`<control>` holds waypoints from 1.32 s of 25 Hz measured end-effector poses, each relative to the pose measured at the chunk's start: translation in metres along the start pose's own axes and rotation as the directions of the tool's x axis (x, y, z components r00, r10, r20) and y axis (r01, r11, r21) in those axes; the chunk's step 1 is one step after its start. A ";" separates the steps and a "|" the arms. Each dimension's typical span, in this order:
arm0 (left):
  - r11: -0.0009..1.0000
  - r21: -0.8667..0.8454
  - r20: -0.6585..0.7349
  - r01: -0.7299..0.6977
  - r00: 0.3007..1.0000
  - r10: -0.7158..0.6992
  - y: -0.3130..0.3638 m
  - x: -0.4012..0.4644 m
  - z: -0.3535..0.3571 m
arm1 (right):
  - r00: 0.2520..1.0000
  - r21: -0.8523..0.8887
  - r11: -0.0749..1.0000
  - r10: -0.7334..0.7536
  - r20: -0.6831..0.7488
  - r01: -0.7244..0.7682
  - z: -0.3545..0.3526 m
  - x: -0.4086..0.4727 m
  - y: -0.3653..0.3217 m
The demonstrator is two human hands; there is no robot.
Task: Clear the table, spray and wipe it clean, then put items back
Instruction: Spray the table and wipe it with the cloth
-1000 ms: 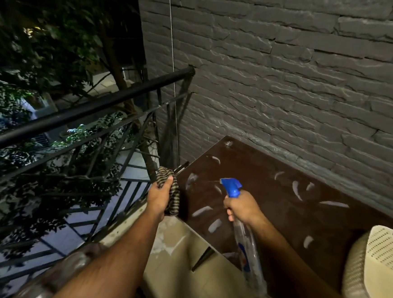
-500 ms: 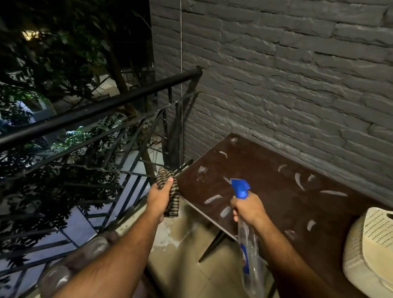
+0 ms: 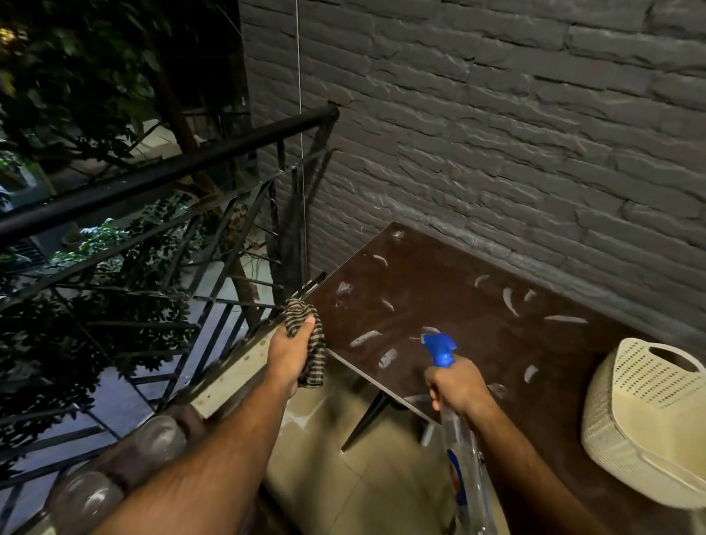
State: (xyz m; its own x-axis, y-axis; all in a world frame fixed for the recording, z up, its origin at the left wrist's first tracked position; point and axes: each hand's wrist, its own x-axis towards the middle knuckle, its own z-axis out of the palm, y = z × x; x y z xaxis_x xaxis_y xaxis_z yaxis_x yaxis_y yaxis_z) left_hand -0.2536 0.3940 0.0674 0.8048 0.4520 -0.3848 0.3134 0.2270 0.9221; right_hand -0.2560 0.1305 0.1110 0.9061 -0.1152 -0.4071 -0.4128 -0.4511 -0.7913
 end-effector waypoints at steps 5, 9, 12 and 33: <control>1.000 0.008 0.016 0.009 1.000 -0.009 0.004 -0.003 0.008 | 0.999 0.034 0.999 -0.033 -0.005 0.033 -0.002 0.004 -0.006; 1.000 0.009 0.003 -0.028 1.000 0.028 0.008 0.000 0.011 | 0.993 0.048 0.995 -0.080 -0.083 0.084 -0.007 0.015 -0.012; 0.999 0.033 -0.022 -0.023 0.999 0.023 0.010 0.008 0.016 | 0.989 0.058 0.994 -0.089 -0.117 0.097 -0.016 0.030 -0.018; 1.000 -0.017 -0.029 0.000 1.000 0.000 0.038 0.088 0.170 | 0.925 0.031 0.998 -0.042 -0.379 0.058 -0.151 0.201 -0.061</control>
State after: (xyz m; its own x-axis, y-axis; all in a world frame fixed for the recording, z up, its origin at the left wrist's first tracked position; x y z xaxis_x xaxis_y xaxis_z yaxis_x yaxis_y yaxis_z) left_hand -0.0848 0.2964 0.0758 0.7898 0.4766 -0.3860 0.3047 0.2411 0.9214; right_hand -0.0342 0.0015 0.1464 0.8900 -0.4229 -0.1705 -0.3624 -0.4291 -0.8274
